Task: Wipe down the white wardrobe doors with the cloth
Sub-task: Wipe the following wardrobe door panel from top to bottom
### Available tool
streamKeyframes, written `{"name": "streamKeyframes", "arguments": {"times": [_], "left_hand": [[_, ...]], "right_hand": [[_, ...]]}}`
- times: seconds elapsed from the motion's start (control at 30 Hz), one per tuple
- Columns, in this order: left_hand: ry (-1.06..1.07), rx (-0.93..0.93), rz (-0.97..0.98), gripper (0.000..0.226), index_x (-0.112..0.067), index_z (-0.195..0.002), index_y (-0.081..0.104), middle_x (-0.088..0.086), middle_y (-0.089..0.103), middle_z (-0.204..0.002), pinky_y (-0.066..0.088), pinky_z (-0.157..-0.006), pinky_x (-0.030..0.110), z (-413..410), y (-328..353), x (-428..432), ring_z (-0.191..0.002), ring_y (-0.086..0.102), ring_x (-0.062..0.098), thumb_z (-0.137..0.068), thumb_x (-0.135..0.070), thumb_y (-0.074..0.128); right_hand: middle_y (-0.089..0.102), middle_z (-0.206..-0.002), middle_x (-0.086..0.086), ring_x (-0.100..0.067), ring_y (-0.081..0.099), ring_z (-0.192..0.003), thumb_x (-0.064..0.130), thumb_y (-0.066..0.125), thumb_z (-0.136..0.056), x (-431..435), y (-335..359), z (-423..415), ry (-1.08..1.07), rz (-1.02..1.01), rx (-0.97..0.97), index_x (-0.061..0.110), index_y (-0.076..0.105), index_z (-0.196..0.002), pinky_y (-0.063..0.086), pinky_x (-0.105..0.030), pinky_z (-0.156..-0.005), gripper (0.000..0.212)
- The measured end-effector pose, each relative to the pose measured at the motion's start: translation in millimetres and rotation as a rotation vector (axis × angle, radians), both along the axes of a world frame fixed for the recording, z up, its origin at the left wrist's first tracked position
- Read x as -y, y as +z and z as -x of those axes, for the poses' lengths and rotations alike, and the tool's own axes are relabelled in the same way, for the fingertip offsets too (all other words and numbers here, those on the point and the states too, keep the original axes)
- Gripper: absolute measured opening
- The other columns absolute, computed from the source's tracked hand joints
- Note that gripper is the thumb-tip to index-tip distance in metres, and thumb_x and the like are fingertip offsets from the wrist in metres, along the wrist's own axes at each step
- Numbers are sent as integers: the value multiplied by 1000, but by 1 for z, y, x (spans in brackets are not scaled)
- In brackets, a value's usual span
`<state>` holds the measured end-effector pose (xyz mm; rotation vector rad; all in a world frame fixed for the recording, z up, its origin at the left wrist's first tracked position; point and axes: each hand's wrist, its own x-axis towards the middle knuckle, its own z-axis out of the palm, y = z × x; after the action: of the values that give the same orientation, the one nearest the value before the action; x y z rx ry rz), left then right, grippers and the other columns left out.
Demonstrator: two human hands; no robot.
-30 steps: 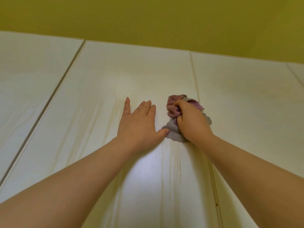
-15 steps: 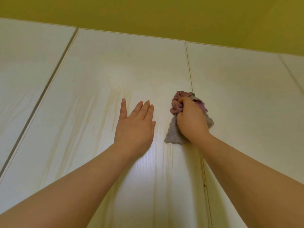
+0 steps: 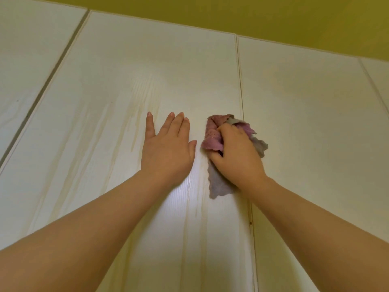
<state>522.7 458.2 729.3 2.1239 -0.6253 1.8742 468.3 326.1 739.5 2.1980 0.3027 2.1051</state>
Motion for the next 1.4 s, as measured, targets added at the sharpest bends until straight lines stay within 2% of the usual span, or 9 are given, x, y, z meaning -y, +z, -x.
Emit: {"name": "streamKeyframes", "arguments": {"times": [0.13, 0.33, 0.43, 0.5, 0.57, 0.67, 0.83, 1.0, 1.4], "left_hand": [[22, -25, -23, 58, -13, -152, 1, 0, -1, -160, -19, -111, 48, 2, 0, -1, -147, -6, 15, -101, -38, 11], [4, -54, -23, 57, -14, -152, 0, 0, -3, -160, -18, -112, 47, 4, 0, -2, -146, -7, 15, -102, -38, 13], [13, -55, -48, 58, -14, -152, 0, -1, -3, -160, -18, -111, 48, 6, 1, -4, -146, -7, 14, -102, -39, 14], [20, -61, -48, 58, -14, -152, -1, -1, -5, -160, -18, -111, 49, 4, 1, -5, -146, -8, 14, -101, -39, 13], [22, -64, -42, 58, -15, -152, -3, -1, -6, -160, -18, -111, 49, 2, 0, -4, -146, -10, 14, -101, -40, 12], [0, -68, -34, 58, -14, -152, -2, -1, -5, -160, -17, -111, 49, 0, -1, -3, -146, -10, 14, -101, -39, 12], [0, -61, -19, 59, -15, -152, -2, -2, -5, -160, -17, -112, 49, -1, -3, -1, -146, -10, 13, -100, -39, 12], [-9, -59, 6, 58, -16, -152, 3, -3, -1, -160, -17, -112, 48, -1, -2, -1, -146, -7, 11, -100, -39, 15], [26, -146, 33, 58, -14, -152, 7, -3, 0, -160, -15, -113, 47, 14, 0, 8, -146, -5, 12, -101, -39, 20]], "right_hand": [[49, -85, 0, -14, 47, -72, 12, 41, -91, 12, 14, 10, 34, -180, -6, 12, 45, -99, 27, -23, -53, 9], [50, -86, 2, -15, 47, -82, 12, 41, -90, 10, -6, 7, 29, 72, -78, 12, 51, -101, 29, -25, -67, 15], [52, -82, -1, -15, 50, -70, 8, 37, -90, 20, 14, 12, 29, -130, -16, 12, 48, -102, 28, -23, -54, 17], [54, -89, -5, -18, 52, -77, 6, 37, -90, 13, 16, 9, 73, -233, 11, 9, 48, -105, 37, -23, -61, 19], [52, -94, -4, -18, 49, -87, 5, 41, -87, 4, 3, 2, 117, -110, -56, 12, 50, -98, 40, -29, -74, 16], [46, -85, 3, -12, 41, -82, 8, 42, -88, 7, -13, 3, 112, 70, -142, 19, 43, -83, 28, -24, -70, 12], [53, -91, -9, -23, 50, -84, 3, 39, -88, 20, 5, 2, 157, -210, 36, 5, 51, -97, 39, -34, -70, 16], [52, -96, -7, -21, 42, -97, 8, 40, -90, 19, -12, 2, 125, -49, -25, 5, 53, -97, 29, -28, -78, 15], [54, -100, -9, -23, 43, -100, 9, 39, -89, 25, -10, -1, 144, -49, -16, 6, 51, -98, 30, -28, -79, 16]]}}
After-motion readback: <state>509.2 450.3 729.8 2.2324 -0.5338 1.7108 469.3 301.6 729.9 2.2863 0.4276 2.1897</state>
